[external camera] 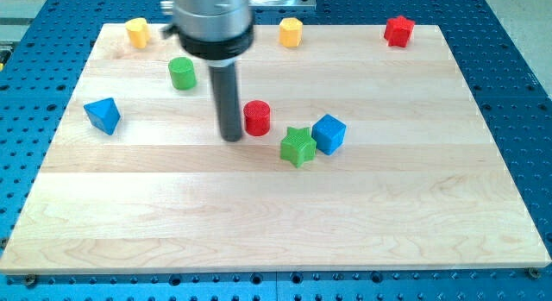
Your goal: Move the red circle towards the center right of the board
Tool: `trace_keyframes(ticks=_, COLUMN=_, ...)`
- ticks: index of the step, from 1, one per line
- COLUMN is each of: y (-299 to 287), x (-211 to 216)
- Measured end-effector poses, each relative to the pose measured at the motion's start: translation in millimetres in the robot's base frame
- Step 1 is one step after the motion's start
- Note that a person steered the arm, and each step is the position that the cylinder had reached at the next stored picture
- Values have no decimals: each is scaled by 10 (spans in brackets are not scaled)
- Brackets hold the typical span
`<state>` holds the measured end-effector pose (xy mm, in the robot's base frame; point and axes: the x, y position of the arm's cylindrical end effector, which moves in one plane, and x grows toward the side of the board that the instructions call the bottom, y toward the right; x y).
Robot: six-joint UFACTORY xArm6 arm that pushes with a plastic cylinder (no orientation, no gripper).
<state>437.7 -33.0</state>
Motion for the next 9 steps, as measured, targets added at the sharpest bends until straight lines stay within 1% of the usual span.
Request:
trace_keyframes(ticks=1, y=787, x=-162)
trace_keyframes(ticks=2, y=701, x=-174)
trace_keyframes(ticks=3, y=437, x=-174)
trace_keyframes(ticks=4, y=527, x=-349)
trace_keyframes(ticks=5, y=447, x=-494)
trace_keyframes(ticks=6, y=494, x=-580)
trace_keyframes(ticks=7, y=1057, x=-714)
trace_keyframes(ticks=8, y=1268, x=-951)
trace_keyframes(ticks=9, y=1966, x=-815)
